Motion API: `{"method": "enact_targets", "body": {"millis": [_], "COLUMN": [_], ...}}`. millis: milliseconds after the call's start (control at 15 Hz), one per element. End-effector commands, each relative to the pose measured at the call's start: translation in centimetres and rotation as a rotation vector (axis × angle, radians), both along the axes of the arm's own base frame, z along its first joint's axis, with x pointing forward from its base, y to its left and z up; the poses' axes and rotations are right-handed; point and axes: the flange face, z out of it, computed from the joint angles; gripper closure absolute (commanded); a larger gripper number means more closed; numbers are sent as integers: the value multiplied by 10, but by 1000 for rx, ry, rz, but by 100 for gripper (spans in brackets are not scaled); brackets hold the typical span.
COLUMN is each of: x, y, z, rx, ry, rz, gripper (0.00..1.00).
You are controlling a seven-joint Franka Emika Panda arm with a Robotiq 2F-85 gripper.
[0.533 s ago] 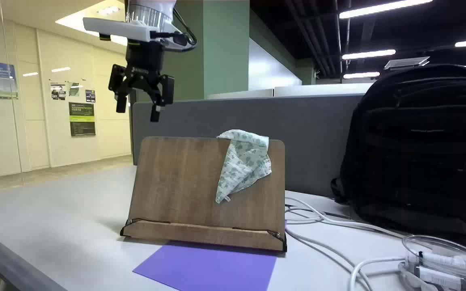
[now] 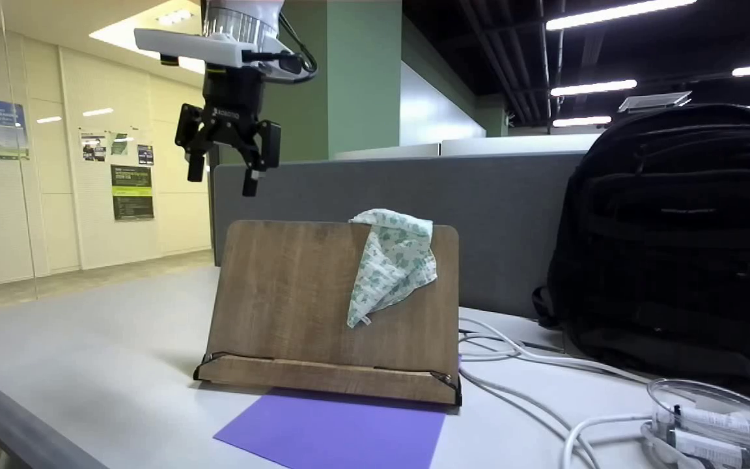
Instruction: Take the cloth off the brown stand and put it on the table
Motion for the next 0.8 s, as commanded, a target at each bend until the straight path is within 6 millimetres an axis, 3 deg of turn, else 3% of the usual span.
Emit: {"method": "enact_targets", "body": {"millis": [0, 200, 400, 733], "x": [0, 4, 16, 40], "y": [0, -12, -46, -121], "z": [0, 5, 22, 46], "rx": [0, -1, -53, -139], "ry": [1, -45, -203, -432], "rz": [0, -33, -122, -278], "gripper": [0, 0, 0, 0]}}
